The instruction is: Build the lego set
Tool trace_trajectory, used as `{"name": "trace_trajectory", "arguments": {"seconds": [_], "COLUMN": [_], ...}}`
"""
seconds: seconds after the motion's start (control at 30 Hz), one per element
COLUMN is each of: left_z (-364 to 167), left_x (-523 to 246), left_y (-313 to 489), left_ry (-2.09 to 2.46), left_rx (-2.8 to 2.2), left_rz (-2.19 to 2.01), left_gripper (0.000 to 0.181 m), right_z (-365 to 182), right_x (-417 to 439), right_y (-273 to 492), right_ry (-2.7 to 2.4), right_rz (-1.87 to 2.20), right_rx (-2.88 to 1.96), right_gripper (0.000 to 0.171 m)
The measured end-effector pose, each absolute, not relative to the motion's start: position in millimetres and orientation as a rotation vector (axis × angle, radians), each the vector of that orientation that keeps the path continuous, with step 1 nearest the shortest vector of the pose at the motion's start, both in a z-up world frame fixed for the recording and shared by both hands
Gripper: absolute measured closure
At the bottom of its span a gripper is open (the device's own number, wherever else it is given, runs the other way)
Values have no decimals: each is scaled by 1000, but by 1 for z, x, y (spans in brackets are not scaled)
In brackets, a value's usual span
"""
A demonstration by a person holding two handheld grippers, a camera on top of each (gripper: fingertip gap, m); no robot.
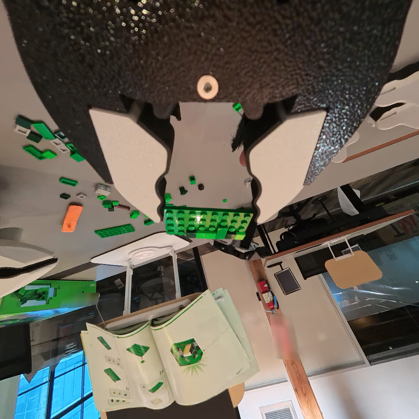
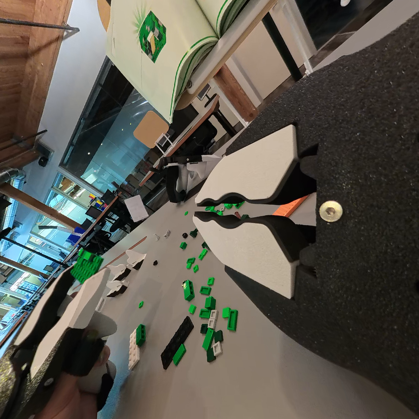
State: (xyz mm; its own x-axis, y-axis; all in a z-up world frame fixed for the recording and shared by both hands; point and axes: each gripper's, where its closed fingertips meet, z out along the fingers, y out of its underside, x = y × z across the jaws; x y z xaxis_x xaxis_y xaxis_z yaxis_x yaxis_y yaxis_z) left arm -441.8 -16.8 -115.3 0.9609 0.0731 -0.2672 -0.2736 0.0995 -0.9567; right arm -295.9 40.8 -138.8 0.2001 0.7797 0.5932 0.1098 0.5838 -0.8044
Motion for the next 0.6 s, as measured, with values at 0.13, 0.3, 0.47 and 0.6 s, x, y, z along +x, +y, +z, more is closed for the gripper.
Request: {"name": "trace_trajectory", "arguments": {"seconds": [0.13,0.3,0.47,0.6], "left_z": [-117,-118,-118,-117], "left_x": [-441,-440,-442,-442], "left_y": [-16,-15,-15,-15], "left_ry": [172,179,176,171], "left_rx": [-1457,-1462,-1464,-1459], "left_rz": [259,259,264,263], "left_gripper": [108,108,108,108], "right_z": [-140,-141,-142,-166], "right_x": [-296,-297,-295,-304], "right_y": [40,40,43,22], "right_ry": [-1315,-1320,-1316,-1438], "right_rz": [557,559,572,577], "right_rx": [-860,-861,-900,-1168], "right_gripper": [168,168,168,171]}}
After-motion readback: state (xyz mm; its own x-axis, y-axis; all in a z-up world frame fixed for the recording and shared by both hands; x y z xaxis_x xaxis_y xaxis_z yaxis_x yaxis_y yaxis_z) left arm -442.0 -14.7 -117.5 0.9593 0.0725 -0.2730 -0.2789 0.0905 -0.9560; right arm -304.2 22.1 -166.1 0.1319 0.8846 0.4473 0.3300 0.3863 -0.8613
